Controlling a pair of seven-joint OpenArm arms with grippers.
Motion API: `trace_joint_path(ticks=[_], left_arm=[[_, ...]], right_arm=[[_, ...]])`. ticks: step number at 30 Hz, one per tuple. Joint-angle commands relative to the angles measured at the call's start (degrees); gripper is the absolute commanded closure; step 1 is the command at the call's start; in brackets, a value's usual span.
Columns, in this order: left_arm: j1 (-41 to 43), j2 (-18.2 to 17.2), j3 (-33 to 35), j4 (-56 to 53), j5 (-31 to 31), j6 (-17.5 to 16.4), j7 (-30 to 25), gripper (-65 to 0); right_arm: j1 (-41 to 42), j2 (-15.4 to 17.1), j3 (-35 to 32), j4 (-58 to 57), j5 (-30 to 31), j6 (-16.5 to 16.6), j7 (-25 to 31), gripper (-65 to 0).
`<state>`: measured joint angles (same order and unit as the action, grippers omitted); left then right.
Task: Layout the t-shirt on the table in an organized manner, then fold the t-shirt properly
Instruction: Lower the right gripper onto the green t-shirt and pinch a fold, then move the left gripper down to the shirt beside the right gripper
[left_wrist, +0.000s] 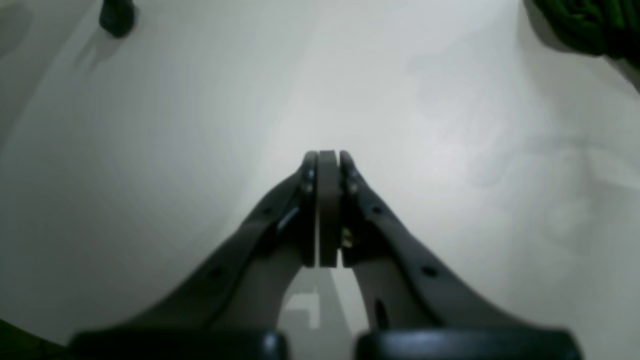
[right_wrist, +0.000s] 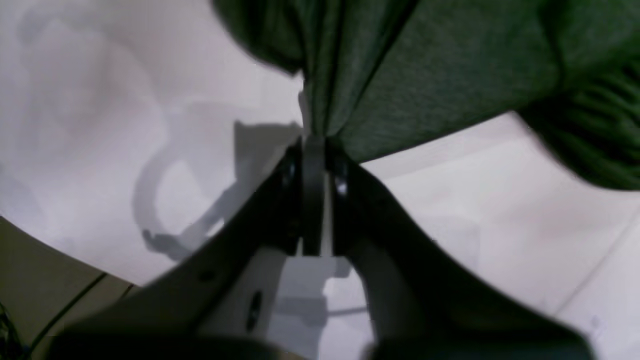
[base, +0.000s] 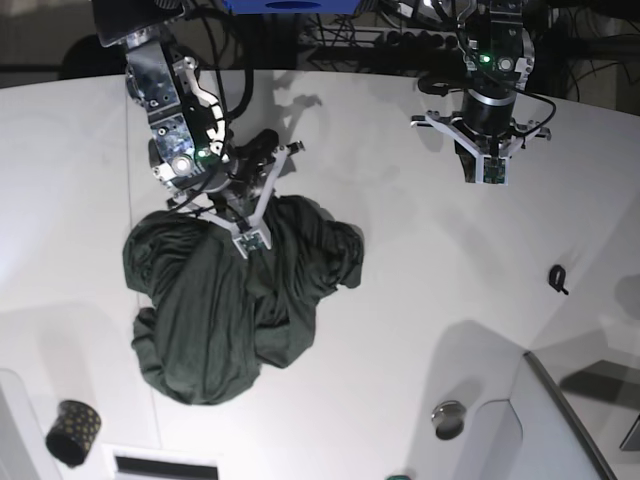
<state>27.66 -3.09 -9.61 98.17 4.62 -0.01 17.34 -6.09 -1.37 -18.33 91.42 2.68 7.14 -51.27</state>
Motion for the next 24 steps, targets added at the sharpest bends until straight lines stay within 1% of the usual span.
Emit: trace_joint_path(ticks=[1,3,5,6,7,9,11,15,19,24], left_arm=[[0.16,-0.12,-0.11,0.86,0.17,0.32,-1.3,0.0],[0.16,-0.12,-0.11,0.86,0.17,0.32,-1.3,0.0],[0.16,-0.12,-0.11,0.86,0.17,0.32,-1.3,0.0],[0.16,-0.12,-0.11,0.86,0.17,0.32,-1.3,0.0],[0.16,-0.03,-0.11,0.86,0.17,0.32,-1.3,0.0],[0.52,-0.03,-0.11,0.86,0.17,0.32,-1.3,0.0],[0.6,-0.03,-0.11,0.86,0.17,0.32,-1.3,0.0],[0.69,0.06,-0.11,0.86,0.17,0.32,-1.3,0.0],[-0.19,0.32,0.86,0.86,0.17,0.32,-1.39,0.0],[-5.64,0.85,6.31,0.69,0.78,0.32,-1.3,0.0]], right_arm=[[1.38,-0.52,0.09,3.4,0.53,-0.06,1.46,-9.5],[1.82,-0.52,0.09,6.39,0.44,-0.06,1.55,-20.7],[4.81,-0.79,0.09,6.74,0.36,-0.15,1.73,-33.3],[6.66,-0.88,0.09,5.51,0.36,-0.15,1.81,-37.4],[8.86,-0.88,0.09,3.13,0.36,-0.24,1.81,-39.3],[13.52,-0.96,0.09,-3.28,0.36,-0.24,1.99,-39.6],[17.91,-1.84,0.09,-11.37,0.36,-0.32,3.13,-39.6],[22.48,-2.55,-0.27,-22.98,0.36,-4.54,8.76,-39.6],[23.19,-3.34,-0.27,-26.93,0.36,-5.25,11.31,-39.6],[23.27,-3.34,-0.27,-28.16,0.36,-6.65,13.42,-39.6]])
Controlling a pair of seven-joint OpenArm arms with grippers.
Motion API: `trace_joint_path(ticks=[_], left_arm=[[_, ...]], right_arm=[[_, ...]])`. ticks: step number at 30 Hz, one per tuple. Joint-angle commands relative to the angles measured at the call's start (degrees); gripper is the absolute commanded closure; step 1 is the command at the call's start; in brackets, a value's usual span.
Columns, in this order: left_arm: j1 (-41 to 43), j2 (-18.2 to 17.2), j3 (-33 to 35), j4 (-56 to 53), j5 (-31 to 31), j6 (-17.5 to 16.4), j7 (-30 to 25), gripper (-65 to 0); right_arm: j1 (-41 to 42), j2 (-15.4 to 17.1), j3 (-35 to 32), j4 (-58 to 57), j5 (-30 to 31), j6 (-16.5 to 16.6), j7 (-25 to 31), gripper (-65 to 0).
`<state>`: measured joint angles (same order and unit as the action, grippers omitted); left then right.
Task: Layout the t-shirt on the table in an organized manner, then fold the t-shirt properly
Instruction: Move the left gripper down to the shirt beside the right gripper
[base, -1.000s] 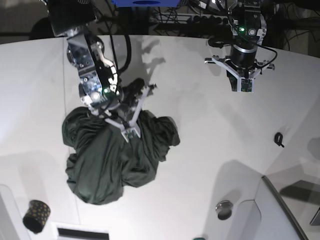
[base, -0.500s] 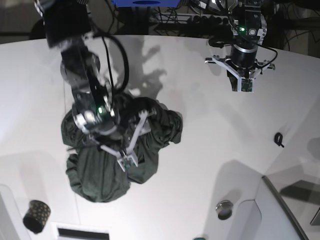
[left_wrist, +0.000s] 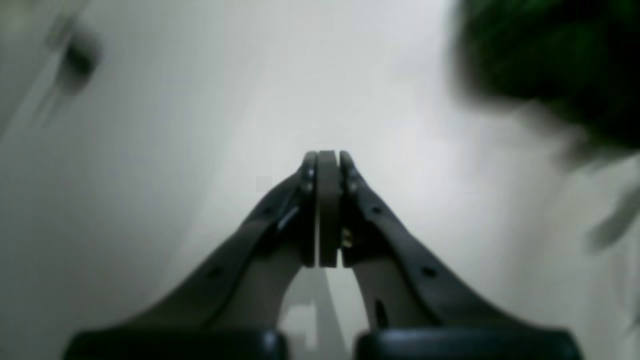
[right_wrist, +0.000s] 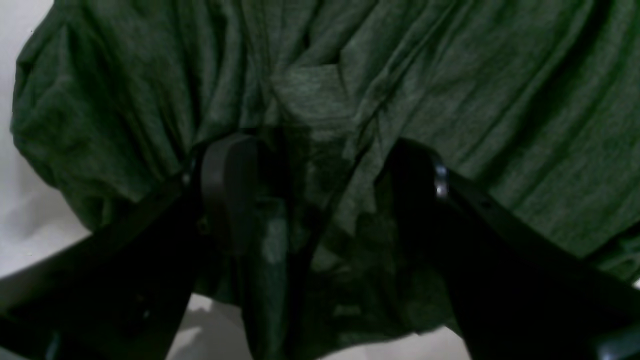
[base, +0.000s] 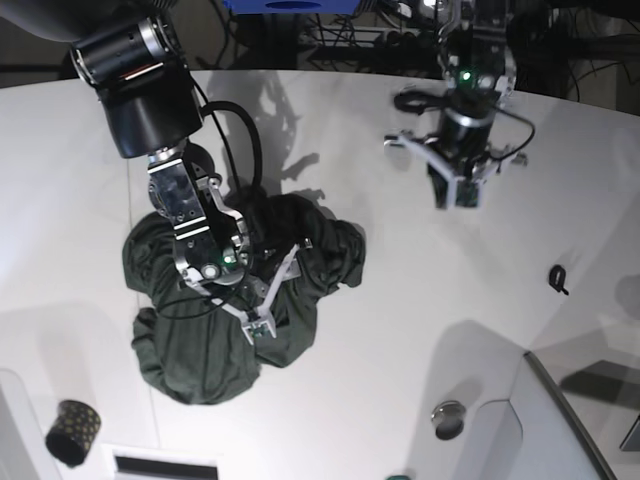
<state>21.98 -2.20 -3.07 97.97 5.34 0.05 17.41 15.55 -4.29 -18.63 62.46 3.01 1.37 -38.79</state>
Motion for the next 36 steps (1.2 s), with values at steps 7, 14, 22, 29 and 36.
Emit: trace_joint_path(ticks=[7,14,22,29,36], left_arm=[[-9.1,0.04,7.16,-6.59,0.06,0.25,-1.37,0.0],[-13.32,0.83,10.59,-12.74,-0.55,0.43,-1.63,0.0],[-21.32,4.44,10.59,-23.64,0.06,0.43,-1.8,0.0],[-22.72,3.82,10.06,-25.05,0.15,0.43,-1.8,0.0],[-24.22,3.38,9.88,-25.14,-0.55,0.43,-1.54,0.0]], right_arm=[[1.64,-0.23,0.04,0.8,0.03,-1.32,0.85,-8.1],[-0.3,0.21,0.22,5.81,0.03,-1.23,0.68,-0.2],[-2.5,3.99,0.3,21.28,-0.06,-1.23,-4.95,-0.2],[-1.62,8.21,0.39,30.77,-0.06,-1.23,-10.31,-0.2],[-7.16,9.0,0.22,37.98,0.12,-0.97,-13.39,-0.2]])
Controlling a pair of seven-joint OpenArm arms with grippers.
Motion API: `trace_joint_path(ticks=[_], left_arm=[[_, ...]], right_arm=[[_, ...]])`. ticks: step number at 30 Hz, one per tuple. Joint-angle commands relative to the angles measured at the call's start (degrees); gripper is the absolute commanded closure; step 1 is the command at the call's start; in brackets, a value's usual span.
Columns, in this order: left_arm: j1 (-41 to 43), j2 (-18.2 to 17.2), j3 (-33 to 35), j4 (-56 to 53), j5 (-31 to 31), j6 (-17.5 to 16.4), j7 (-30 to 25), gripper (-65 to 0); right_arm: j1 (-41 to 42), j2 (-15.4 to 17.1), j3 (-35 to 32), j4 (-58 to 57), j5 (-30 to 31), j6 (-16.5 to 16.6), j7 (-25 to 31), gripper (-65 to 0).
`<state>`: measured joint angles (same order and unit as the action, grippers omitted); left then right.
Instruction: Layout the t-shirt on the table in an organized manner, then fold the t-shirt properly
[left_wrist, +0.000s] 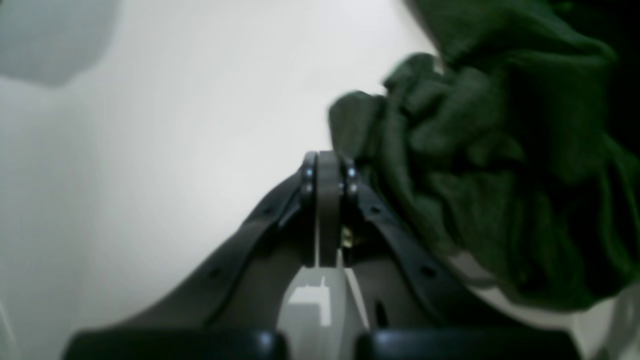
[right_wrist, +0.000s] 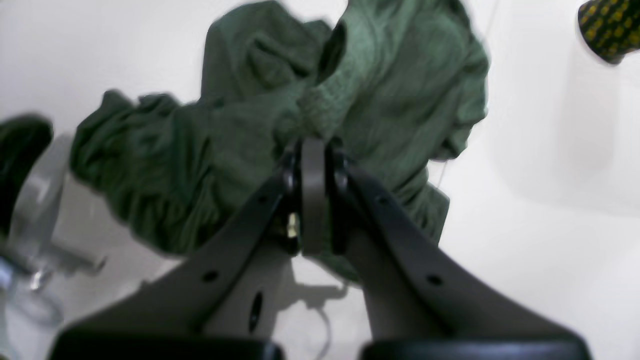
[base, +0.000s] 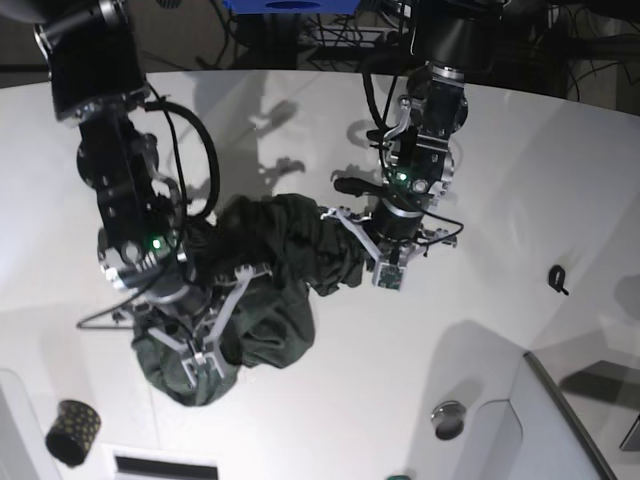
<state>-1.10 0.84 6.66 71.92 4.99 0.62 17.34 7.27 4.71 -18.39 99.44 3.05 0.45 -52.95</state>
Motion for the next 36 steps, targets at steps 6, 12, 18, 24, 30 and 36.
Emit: trace_joint_path(ticks=[6,12,18,24,30,36], left_arm=[[-3.34,0.35,0.6,0.65,-0.12,-0.14,-1.39,0.0],[-7.64,2.28,0.51,-4.36,-0.2,-0.14,-1.39,0.0],[-11.34,5.62,0.25,-7.7,-5.65,-0.32,3.71,0.0],[-15.03,2.46,1.65,-8.14,-26.58,-0.32,5.73,0.0],[-21.27,1.05,9.3,-12.45,-35.81,-0.32,6.79,-22.2],[-26.63,0.26,16.51,-19.48,-36.33,-0.32,4.94,-32.3]], right_arm=[[-5.64,-0.18,0.06,6.54,0.07,-0.05,1.12,-0.2],[-5.2,0.61,0.24,10.85,0.07,-0.05,0.77,-0.2],[-8.54,0.96,0.5,13.75,0.07,0.04,-1.6,-0.2],[-13.73,1.05,0.5,13.75,0.07,0.04,-1.51,-0.2],[-15.84,1.22,0.5,13.75,0.07,0.04,-1.51,-0.2],[-17.51,1.22,0.41,13.84,0.07,0.04,-1.51,-0.2]])
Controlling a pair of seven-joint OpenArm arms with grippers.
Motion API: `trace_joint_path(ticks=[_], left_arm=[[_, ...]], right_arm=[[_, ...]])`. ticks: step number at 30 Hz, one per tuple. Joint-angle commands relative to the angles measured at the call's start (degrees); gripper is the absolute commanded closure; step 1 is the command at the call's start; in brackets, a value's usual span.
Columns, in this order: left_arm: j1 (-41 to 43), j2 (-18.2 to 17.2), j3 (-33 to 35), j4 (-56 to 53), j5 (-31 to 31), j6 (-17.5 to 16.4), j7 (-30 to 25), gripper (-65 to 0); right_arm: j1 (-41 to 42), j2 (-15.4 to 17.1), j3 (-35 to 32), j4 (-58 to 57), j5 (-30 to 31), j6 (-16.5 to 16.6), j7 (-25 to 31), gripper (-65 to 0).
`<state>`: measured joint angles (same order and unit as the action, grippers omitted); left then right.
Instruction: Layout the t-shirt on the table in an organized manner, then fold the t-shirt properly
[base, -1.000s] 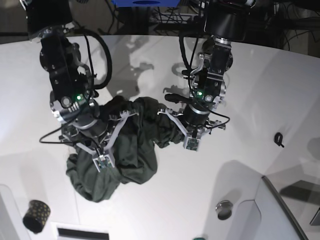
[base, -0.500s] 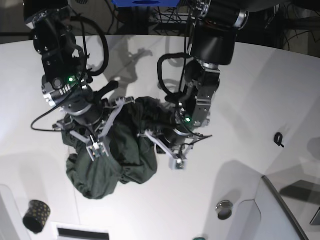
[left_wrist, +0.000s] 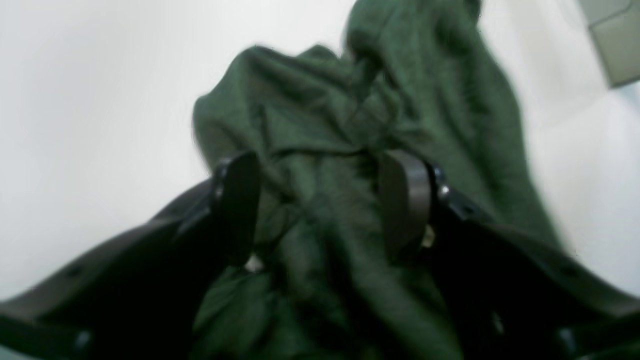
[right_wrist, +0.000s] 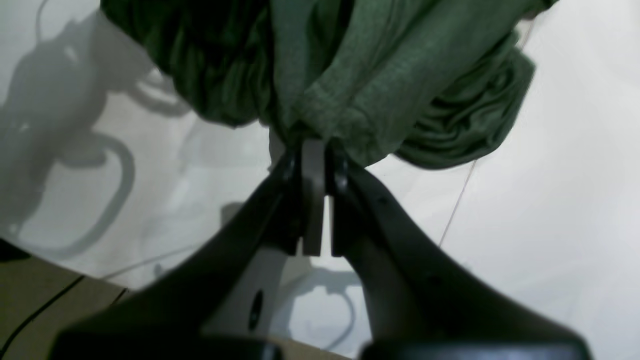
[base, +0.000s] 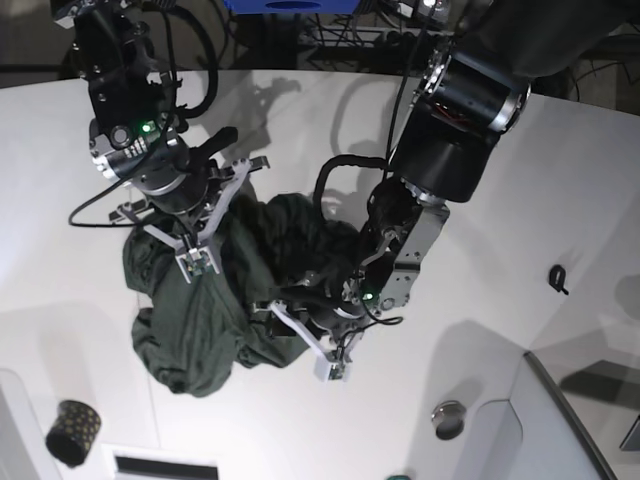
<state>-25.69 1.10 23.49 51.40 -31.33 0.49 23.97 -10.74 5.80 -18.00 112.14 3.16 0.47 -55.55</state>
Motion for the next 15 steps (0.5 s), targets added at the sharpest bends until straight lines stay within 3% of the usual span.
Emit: trace_joint_path(ticks=[1,3,5,8,11,15], left_arm=[[-3.01,-0.62,1.17,0.16,-0.01,-0.18,-2.56,-29.3],[-5.74,-1.5,3.99,-1.42,-0.27,-0.18,-2.82,-24.4],[-8.55,-1.15,3.9,-3.26,-0.62,-0.18,0.69,-22.1],[-11.1,2.02,-1.99,-5.2,-2.03,-0.18,7.64,-21.9],[-11.71,3.51,-9.2,-7.4,-6.43,-0.18,8.34,-21.9],[-13.38,3.78,-10.78,-11.88,-11.88,-0.18,8.34,-23.5]], right_arm=[[0.5,0.13,0.02,1.14,-0.04,0.01,1.09,-0.2],[0.5,0.13,0.02,1.14,-0.04,0.01,1.09,-0.2],[0.68,0.13,0.02,1.14,-0.04,0.01,1.09,-0.2],[0.68,0.13,0.02,1.14,-0.04,0.01,1.09,-0.2],[0.68,0.13,0.02,1.14,-0.04,0.01,1.09,-0.2],[0.76,0.13,0.02,1.14,-0.04,0.01,1.09,-0.2]])
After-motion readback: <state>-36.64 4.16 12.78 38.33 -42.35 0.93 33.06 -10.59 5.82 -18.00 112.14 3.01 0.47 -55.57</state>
